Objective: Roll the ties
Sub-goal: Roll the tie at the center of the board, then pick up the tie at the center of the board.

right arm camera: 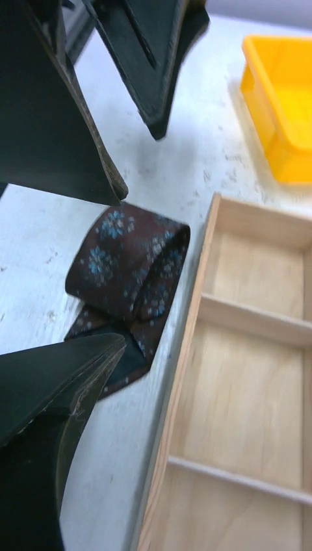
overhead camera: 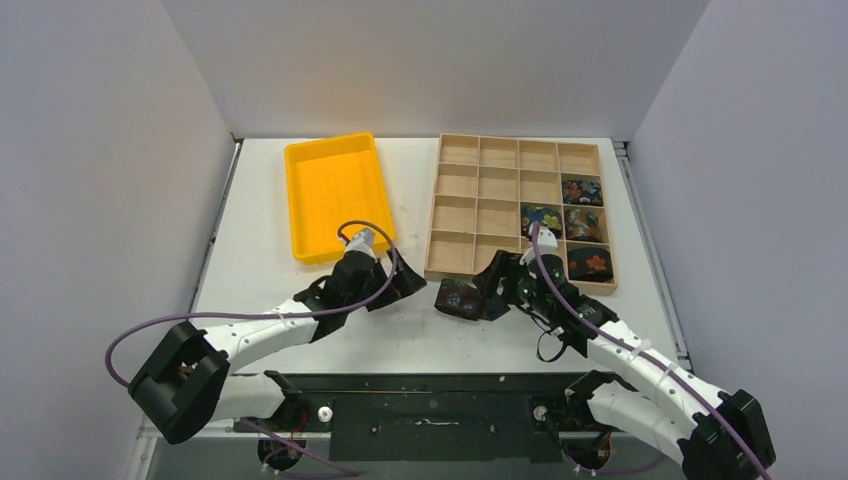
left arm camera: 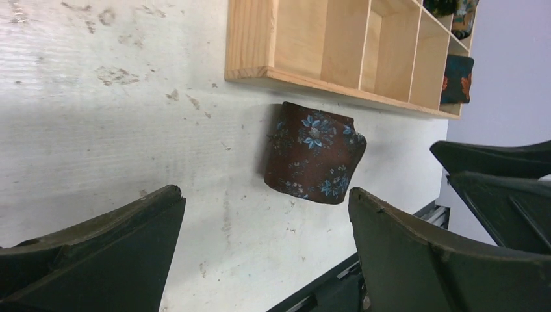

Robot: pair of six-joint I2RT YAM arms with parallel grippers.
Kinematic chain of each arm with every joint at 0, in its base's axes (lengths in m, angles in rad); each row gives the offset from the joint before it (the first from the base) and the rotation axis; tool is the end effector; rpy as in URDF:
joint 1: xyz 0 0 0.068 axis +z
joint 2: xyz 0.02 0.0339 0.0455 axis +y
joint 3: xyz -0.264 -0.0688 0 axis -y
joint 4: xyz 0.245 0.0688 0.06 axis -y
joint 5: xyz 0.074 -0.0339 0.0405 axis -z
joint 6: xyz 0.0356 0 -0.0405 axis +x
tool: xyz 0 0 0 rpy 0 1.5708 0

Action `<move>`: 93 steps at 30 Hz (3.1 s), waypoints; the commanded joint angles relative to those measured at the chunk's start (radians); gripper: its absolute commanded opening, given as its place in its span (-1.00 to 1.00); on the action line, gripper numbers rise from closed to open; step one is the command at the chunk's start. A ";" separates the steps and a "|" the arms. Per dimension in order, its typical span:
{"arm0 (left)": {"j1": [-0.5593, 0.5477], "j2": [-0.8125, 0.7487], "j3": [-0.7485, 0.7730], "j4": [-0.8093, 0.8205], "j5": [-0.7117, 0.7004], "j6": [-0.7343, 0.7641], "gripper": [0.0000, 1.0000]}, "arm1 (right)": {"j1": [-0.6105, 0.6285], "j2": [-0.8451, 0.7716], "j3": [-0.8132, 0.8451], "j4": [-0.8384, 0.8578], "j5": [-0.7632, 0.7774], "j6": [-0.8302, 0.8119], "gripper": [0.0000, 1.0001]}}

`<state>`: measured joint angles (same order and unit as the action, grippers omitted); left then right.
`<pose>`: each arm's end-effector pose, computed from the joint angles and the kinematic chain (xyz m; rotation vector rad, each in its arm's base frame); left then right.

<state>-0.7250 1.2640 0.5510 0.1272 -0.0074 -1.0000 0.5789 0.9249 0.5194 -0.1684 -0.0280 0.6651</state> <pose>0.1919 -0.1697 0.1897 -0.3236 2.3047 -0.9429 0.1685 0.1113 0.2233 0.0795 2.2399 0.7363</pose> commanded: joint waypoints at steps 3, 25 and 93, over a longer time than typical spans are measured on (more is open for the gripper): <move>0.043 -0.051 -0.123 0.160 0.000 -0.056 0.93 | 0.060 -0.013 -0.071 0.271 -0.154 0.017 0.38; 0.053 0.209 -0.078 0.466 0.267 -0.014 0.90 | 0.111 0.205 -0.108 0.206 0.019 0.091 -0.09; -0.104 0.648 0.273 0.426 0.381 0.042 0.25 | -0.035 0.230 -0.269 0.130 -0.018 0.136 -0.31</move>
<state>-0.8185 1.8645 0.8108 0.5182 0.3069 -0.9436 0.5560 1.1366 0.2977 0.1070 -0.1024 0.8433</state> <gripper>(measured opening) 0.638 0.354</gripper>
